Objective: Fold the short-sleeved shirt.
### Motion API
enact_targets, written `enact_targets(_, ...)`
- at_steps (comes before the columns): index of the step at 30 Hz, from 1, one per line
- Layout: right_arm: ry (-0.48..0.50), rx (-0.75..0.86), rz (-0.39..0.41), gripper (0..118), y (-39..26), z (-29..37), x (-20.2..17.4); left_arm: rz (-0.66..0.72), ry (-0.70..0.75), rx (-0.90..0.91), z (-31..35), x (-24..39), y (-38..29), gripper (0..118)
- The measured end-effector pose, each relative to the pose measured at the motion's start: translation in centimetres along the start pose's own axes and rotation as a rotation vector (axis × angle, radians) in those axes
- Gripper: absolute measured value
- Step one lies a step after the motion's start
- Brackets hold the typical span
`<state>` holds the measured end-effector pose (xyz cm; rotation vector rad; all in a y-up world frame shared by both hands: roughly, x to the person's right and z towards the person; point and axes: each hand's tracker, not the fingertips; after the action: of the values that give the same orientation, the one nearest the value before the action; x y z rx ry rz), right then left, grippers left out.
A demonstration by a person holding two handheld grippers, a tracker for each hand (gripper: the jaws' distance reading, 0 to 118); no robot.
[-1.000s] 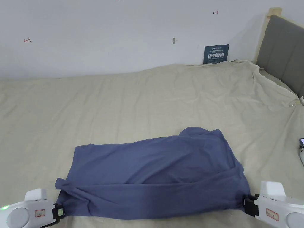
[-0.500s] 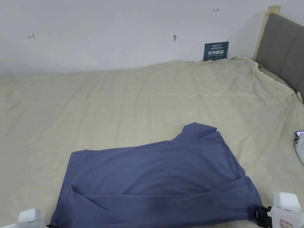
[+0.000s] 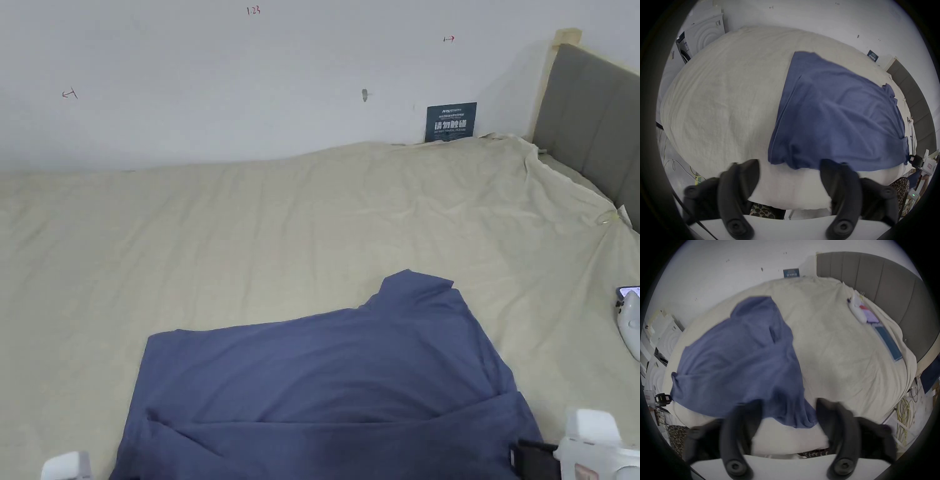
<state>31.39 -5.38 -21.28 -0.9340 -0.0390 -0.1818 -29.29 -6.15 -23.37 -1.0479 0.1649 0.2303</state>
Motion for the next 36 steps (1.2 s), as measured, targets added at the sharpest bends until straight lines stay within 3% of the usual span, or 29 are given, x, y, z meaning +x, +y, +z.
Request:
enact_targets(2, 0.034, 0.091, 0.0, 86, 1.9, 2.5, -0.8, 0.004, -0.004, 0.103, 2.4, 0.8, 1.1, 92)
enact_targets(10, 0.112, 0.515, 0.142, 83, 7.9, 12.9, -5.6, -0.029, -0.074, 0.53, 13.1, 6.1, 6.2, 92)
enact_targets(11, 0.12, 0.545, 0.148, 79, 8.2, 13.6, -6.2, -0.034, -0.073, 0.571, 13.9, 6.7, 6.5, 91)
enact_targets(13, 0.12, 0.614, 0.166, 57, 8.7, 14.8, -7.2, -0.046, -0.066, 0.651, 15.4, 7.9, 7.0, 83)
enact_targets(14, 0.104, 0.65, 0.179, 45, 8.8, 15.3, -7.7, -0.055, -0.07, 0.704, 16.0, 8.5, 7.0, 75)
enact_targets(17, 0.067, 0.716, 0.21, 2, 8.9, 16.6, -9.6, -0.099, -0.08, 0.786, 16.8, 9.9, 7.2, 9)
enact_targets(18, 0.081, 0.725, 0.214, 0, 9.0, 16.7, -9.8, -0.121, -0.1, 0.782, 16.8, 10.3, 7.5, 0)
enact_targets(25, 0.123, 0.735, 0.206, 0, 9.9, 16.6, -11.3, -0.183, -0.12, 0.757, 16.0, 12.1, 8.1, 0)
enact_targets(36, 0.136, 0.685, 0.216, 0, 13.5, 12.6, -12.3, -0.108, -0.182, 0.537, 8.2, 9.8, 15.4, 0)
